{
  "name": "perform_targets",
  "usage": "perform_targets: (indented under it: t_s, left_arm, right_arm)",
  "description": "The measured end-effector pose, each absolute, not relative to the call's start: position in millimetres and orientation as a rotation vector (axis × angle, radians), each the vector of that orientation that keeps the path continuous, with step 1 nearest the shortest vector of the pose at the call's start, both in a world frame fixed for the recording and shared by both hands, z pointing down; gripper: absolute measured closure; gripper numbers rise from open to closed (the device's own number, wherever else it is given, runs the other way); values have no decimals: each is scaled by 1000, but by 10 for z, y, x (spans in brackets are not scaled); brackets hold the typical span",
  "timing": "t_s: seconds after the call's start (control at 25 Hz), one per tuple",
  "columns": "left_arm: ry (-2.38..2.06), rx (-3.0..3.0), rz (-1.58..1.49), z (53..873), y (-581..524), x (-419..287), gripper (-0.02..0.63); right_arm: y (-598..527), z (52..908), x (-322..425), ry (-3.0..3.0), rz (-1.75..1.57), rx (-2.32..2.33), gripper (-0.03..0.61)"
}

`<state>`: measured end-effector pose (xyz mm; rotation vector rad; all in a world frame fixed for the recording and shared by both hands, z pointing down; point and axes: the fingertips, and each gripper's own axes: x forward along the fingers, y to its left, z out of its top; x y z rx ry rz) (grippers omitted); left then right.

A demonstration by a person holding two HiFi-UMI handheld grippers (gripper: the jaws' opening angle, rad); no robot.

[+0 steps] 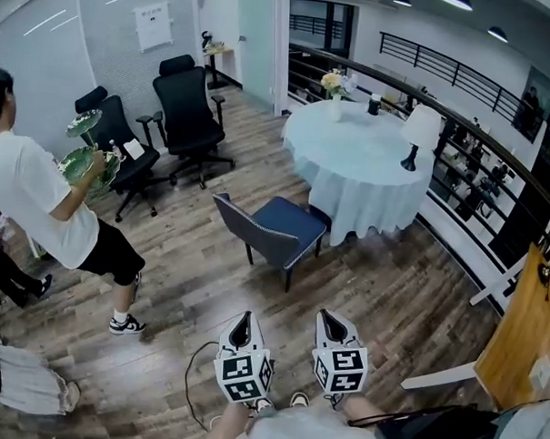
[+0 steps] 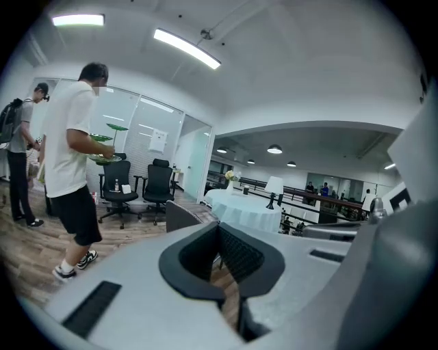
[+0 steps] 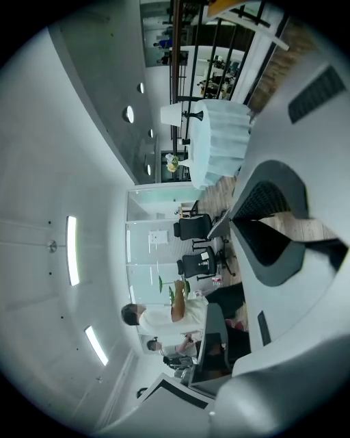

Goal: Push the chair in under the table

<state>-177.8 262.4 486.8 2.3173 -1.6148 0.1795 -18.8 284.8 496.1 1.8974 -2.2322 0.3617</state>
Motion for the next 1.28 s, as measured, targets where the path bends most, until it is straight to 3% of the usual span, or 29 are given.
perform_targets:
  t_s: [0.68,1.28]
  left_arm:
    - [-1501,2364,261,5089,2518,-1955,615]
    - [-1447,2385,338,5247,2018,-1573,615]
  right_arm:
    - [3000,5233,-255,-2083,480,1990,561]
    - [2515,5381,112,-2059,558,1995,561]
